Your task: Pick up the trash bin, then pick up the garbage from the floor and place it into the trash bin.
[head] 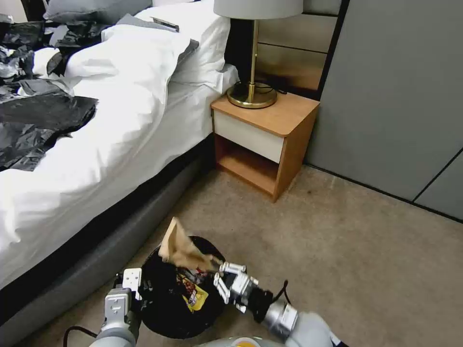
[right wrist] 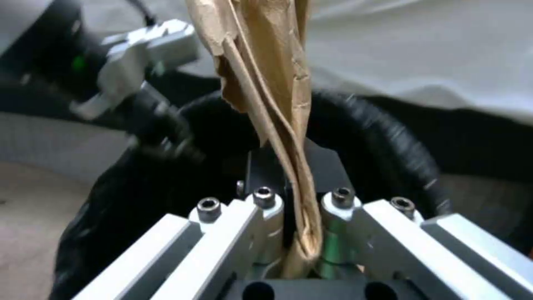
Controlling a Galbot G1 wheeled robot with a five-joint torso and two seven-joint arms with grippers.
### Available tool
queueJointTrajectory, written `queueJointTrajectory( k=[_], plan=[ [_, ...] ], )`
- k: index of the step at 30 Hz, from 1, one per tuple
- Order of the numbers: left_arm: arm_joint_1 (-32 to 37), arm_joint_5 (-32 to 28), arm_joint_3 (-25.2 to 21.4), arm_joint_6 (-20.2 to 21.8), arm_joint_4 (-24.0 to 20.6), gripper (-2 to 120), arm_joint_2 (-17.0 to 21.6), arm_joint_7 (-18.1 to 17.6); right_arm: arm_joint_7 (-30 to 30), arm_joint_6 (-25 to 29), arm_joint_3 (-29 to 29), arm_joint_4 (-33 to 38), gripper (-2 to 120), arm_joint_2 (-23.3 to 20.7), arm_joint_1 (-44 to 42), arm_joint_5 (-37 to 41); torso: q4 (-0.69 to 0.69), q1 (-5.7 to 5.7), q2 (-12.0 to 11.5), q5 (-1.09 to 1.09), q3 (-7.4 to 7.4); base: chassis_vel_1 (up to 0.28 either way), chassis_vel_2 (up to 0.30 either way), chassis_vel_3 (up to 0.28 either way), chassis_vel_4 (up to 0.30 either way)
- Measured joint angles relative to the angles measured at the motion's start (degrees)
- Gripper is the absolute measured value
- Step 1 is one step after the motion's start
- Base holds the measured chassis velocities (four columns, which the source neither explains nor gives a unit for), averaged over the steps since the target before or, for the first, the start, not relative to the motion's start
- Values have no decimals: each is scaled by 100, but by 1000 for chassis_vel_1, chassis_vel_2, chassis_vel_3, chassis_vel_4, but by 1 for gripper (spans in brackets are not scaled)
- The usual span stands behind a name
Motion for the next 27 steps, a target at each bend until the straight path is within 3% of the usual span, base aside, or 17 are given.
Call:
queueJointTrajectory(
  k=[14,20,23,27],
  plan=[
    [53,-40,9,47,-175,0,-34,-16,-121,84,-98,-294,0,224,-9,-176,0,0,1,-8,-1,0,0,0,0],
    [95,-44,38,61,-249,0,-52,-21,-89,66,-84,-370,17,272,43,-211,1,0,2,-2,-1,0,0,0,0],
    [115,-52,31,72,-297,0,-51,-23,-75,47,-80,-395,34,272,87,-214,1,0,1,2,0,0,0,0,0],
    [122,-55,25,78,-314,0,-47,-24,-75,45,-71,-393,42,273,88,-217,1,0,1,3,0,0,0,0,0]
  ],
)
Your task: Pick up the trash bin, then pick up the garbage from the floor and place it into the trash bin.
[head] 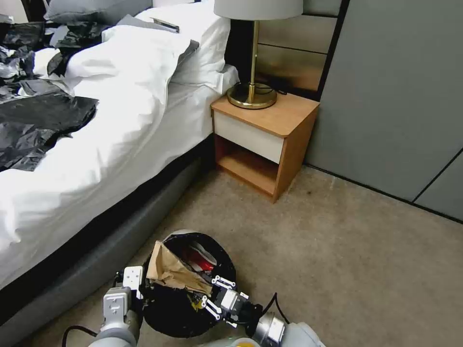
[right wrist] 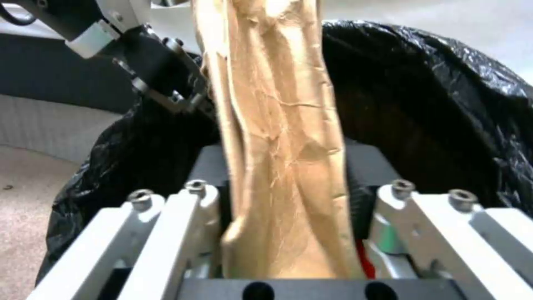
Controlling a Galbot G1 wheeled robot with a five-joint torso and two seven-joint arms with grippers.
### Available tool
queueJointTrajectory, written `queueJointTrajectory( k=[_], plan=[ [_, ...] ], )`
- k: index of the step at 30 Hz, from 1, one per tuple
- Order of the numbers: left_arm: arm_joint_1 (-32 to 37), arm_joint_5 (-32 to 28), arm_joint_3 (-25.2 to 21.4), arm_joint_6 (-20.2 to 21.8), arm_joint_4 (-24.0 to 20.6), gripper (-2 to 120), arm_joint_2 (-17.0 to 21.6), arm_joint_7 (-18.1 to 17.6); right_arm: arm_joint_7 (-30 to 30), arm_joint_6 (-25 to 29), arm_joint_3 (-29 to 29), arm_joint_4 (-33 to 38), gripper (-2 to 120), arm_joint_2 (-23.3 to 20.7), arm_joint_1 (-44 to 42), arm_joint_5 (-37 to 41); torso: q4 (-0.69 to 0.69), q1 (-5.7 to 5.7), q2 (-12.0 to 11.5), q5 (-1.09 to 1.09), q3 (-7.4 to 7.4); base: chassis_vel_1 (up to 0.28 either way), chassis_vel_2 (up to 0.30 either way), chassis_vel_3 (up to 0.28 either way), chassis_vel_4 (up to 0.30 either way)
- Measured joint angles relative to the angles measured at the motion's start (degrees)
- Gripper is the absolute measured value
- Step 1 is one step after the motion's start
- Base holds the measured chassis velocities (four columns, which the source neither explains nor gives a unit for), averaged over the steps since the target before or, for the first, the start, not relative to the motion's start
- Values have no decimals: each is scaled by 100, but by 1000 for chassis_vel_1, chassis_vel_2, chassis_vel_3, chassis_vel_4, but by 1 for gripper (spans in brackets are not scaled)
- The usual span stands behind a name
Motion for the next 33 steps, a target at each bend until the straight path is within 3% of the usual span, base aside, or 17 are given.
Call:
queueJointTrajectory(
  k=[6,10,11,14,33],
  plan=[
    [30,2,-10,14,-29,0,3,-2,-13,5,51,46,69,-106,-31,-4,-1,0,-1,2,1,0,0,0,0],
    [43,7,-19,15,-29,0,4,-2,-17,6,75,97,76,-159,-36,10,-1,0,-1,1,1,0,0,0,0],
    [49,11,-31,16,-29,0,10,-3,-20,6,89,143,86,-197,-41,22,-1,0,-1,-1,1,0,0,0,0],
    [47,10,-39,28,-42,0,21,-4,-22,7,108,201,97,-247,-42,41,-1,0,-1,-2,1,0,0,0,0],
    [100,29,-72,70,-62,0,70,-11,45,-153,346,1002,100,-591,64,489,-1,1,-1,-3,0,0,0,0,0]
  ],
)
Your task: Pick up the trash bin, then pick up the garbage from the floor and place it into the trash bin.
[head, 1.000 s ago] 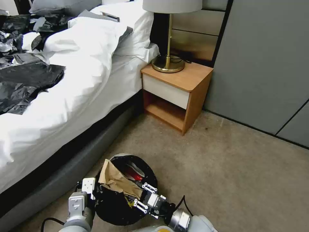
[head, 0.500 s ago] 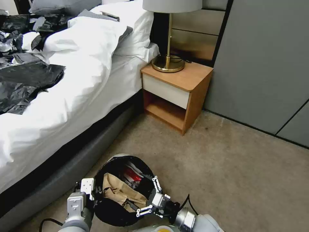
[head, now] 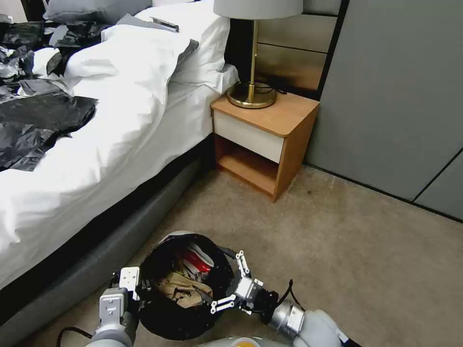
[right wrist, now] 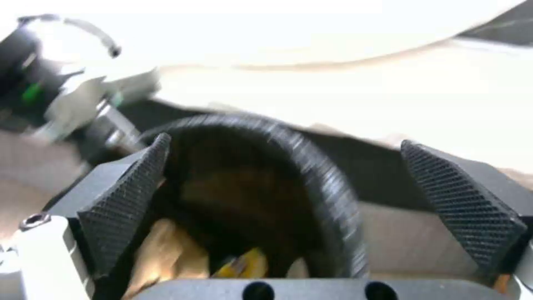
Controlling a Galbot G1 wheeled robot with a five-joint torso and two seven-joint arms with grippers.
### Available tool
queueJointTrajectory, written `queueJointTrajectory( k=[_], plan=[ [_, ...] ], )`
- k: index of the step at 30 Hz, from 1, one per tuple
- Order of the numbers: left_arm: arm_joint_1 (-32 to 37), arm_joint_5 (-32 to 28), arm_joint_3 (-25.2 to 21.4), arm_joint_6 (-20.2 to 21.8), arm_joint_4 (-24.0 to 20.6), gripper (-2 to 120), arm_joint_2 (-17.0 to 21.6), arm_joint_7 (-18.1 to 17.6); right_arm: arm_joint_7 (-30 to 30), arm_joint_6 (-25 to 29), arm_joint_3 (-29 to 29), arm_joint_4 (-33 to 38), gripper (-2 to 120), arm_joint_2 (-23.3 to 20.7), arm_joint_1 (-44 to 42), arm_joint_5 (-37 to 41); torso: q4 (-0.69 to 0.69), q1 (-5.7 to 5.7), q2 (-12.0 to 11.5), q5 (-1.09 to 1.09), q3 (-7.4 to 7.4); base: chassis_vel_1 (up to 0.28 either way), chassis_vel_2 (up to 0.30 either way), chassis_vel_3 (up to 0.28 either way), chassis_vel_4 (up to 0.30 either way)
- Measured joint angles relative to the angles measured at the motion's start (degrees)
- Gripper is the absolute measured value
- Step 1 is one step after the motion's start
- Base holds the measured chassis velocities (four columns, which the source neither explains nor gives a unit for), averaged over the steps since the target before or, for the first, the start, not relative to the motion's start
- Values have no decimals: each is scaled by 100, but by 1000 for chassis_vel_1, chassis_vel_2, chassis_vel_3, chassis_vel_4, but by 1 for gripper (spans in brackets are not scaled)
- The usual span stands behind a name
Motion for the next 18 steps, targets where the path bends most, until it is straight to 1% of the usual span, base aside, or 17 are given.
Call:
queueJointTrajectory(
  k=[2,4,8,13,15,16,17,18],
  plan=[
    [17,10,7,8,-19,0,3,0,164,-191,14,166,100,-16,62,172,0,0,0,1,0,0,0,0,0],
    [33,19,10,12,-41,0,7,0,342,-533,-8,341,100,-125,154,510,1,0,0,0,0,0,0,0,0],
    [58,25,4,12,-51,0,5,0,446,-712,20,541,100,-248,162,789,1,0,0,1,0,0,0,0,0],
    [73,32,-17,11,-51,0,4,1,606,-739,161,887,100,-282,27,910,1,0,0,0,0,0,0,0,0],
    [66,24,-47,8,-60,0,8,2,888,-748,438,1279,100,-110,-155,867,1,0,0,0,-1,0,0,0,0],
    [66,21,-55,8,-68,0,11,1,978,-757,562,1379,100,-18,-223,802,1,0,0,-1,0,0,0,0,0],
    [66,21,-55,8,-68,0,11,1,978,-757,562,1379,100,-18,-223,802,1,0,0,-1,0,0,0,0,0],
    [69,15,-66,9,-85,0,15,1,1109,-755,763,1498,100,167,-352,658,1,0,0,-1,0,0,0,0,0]
  ],
)
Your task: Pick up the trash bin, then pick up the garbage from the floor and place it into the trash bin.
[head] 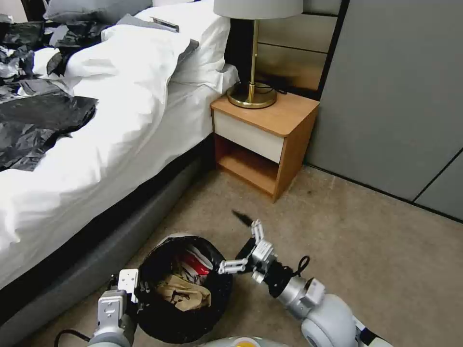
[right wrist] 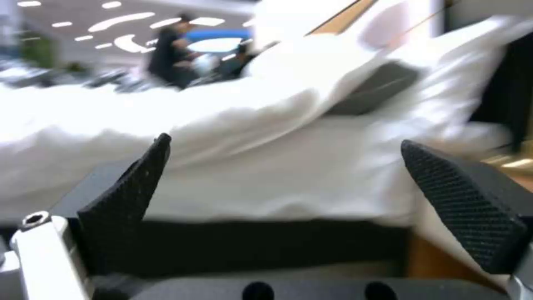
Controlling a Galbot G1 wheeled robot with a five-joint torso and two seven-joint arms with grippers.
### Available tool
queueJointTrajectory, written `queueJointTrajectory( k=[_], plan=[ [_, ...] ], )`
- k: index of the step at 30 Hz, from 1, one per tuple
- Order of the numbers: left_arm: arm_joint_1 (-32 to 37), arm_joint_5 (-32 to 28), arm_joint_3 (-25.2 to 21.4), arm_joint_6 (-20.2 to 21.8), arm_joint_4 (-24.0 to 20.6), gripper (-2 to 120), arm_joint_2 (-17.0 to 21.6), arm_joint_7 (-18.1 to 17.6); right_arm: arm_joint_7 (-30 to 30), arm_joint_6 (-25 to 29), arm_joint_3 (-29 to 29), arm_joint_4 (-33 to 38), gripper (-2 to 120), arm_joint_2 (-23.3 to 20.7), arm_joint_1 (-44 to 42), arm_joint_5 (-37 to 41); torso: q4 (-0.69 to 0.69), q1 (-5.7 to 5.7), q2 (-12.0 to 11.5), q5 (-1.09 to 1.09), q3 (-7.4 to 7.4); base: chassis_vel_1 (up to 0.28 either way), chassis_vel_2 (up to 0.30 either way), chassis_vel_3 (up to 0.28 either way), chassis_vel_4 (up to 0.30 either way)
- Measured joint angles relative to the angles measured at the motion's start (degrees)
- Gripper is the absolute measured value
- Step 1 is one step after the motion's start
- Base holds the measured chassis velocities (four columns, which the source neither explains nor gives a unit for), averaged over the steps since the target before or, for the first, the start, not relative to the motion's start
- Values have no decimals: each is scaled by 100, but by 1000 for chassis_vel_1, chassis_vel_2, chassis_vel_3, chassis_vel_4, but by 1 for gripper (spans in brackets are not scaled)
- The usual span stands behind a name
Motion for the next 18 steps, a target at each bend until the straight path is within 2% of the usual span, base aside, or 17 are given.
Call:
queueJointTrajectory(
  k=[5,9,12,18],
  plan=[
    [14,-81,-62,33,-81,0,41,-10,332,307,665,220,100,618,-633,-456,-1,0,0,1,0,0,0,0,0],
    [26,-127,-68,42,-104,0,52,-18,342,483,865,203,100,772,-847,-480,-2,0,0,0,0,0,0,0,0],
    [63,-147,-62,48,-145,0,45,-23,351,821,1166,-16,100,956,-1057,-516,-1,0,0,1,0,0,0,0,0],
    [125,-145,-40,50,-203,0,24,-23,447,991,1433,-251,100,1081,-1107,-584,-1,0,0,2,0,0,0,0,0]
  ],
)
